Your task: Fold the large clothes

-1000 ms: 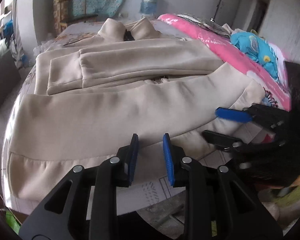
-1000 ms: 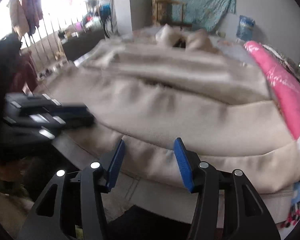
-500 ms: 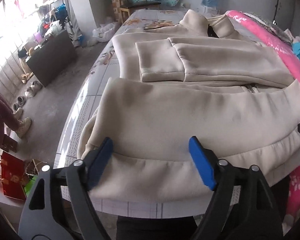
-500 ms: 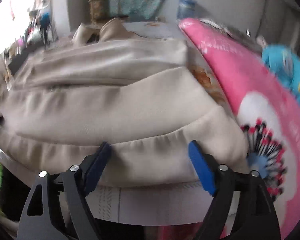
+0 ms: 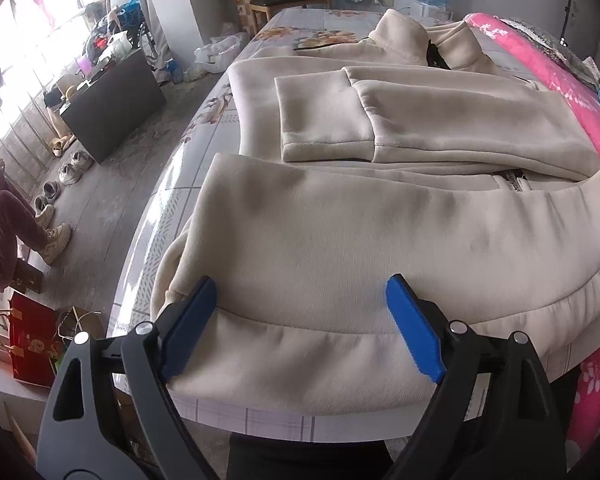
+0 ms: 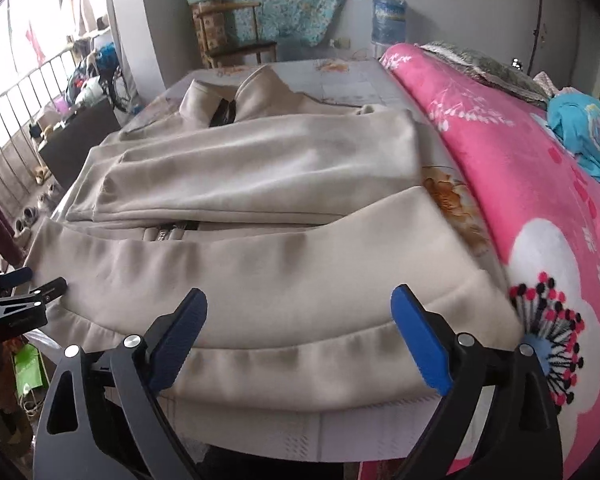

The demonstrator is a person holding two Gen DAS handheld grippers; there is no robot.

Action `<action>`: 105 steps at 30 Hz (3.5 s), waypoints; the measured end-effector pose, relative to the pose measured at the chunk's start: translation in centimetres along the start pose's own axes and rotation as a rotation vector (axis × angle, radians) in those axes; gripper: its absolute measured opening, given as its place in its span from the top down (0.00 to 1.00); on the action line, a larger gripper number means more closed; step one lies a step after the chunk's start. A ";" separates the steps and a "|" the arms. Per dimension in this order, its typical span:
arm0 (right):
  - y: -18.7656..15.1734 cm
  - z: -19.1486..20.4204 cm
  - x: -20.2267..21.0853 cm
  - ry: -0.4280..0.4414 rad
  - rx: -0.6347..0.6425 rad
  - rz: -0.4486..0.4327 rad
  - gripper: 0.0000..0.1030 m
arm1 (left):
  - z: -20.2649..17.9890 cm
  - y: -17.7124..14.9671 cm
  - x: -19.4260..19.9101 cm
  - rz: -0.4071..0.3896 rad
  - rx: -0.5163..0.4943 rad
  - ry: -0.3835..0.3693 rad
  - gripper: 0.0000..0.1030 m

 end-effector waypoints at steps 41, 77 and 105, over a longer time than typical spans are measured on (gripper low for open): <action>-1.7 1.6 -4.1 -0.008 0.070 0.072 0.06 | 0.8 0.8 2.1 -0.108 -0.001 -0.016 0.18; 29.8 0.6 -20.2 0.173 -0.041 0.189 0.29 | -8.1 34.1 -16.3 0.084 0.034 -0.455 0.51; 19.6 1.1 -7.0 0.411 0.216 0.138 0.71 | -8.9 18.6 -9.1 0.091 -0.313 -0.502 0.92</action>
Point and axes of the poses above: each gripper's, at about its wrist camera, not at the fingertips, and x roughly against the way its jaws point, z to its left, y to its top, the point moved 3 cm from there along -x, roughly the way its jaws point, and after that the axes turned 1 degree about -z, right-handed, at the moved point
